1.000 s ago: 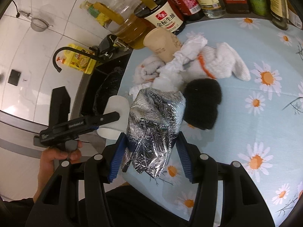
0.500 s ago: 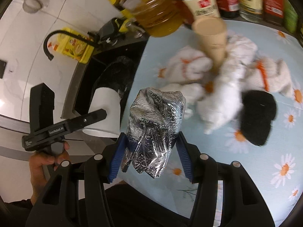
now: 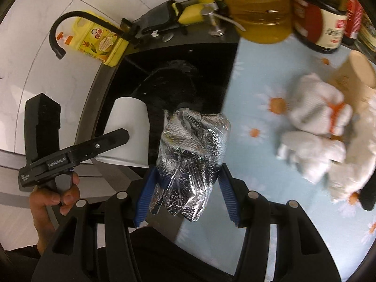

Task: Collect trash
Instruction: 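Carry the foil pouch and white paper cup over the trash bag in the sink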

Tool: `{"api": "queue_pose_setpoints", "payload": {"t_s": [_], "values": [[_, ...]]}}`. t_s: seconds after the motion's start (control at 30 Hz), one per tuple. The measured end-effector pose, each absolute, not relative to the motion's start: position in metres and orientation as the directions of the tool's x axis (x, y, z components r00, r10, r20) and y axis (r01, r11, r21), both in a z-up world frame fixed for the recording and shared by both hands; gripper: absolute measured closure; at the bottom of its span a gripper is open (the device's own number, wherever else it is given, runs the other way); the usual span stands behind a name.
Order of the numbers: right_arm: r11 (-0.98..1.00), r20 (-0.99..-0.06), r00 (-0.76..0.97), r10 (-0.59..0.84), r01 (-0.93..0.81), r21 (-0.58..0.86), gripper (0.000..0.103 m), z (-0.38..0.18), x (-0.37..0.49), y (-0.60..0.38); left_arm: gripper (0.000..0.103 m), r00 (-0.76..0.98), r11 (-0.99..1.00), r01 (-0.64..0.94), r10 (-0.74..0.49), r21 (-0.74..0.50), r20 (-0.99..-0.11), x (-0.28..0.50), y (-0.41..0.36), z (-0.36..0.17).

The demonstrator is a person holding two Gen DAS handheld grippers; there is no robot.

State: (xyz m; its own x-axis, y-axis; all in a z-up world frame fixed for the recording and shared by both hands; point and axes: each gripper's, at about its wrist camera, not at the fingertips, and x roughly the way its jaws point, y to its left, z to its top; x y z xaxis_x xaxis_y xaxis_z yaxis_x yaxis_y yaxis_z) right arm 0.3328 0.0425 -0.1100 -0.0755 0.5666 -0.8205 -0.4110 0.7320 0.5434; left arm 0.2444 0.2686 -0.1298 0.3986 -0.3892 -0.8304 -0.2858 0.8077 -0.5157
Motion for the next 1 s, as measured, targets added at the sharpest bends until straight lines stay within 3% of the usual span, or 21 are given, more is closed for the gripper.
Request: {"api": "queue_pose_setpoints", "payload": {"t_s": [1.0], "values": [[0.765, -0.85, -0.139, 0.508, -0.381, 0.52, 0.049, -0.138, 0.381, 0.209, 0.034, 0.36, 0.747, -0.341, -0.457, -0.571, -0.813, 0.262, 0.416, -0.176]]}}
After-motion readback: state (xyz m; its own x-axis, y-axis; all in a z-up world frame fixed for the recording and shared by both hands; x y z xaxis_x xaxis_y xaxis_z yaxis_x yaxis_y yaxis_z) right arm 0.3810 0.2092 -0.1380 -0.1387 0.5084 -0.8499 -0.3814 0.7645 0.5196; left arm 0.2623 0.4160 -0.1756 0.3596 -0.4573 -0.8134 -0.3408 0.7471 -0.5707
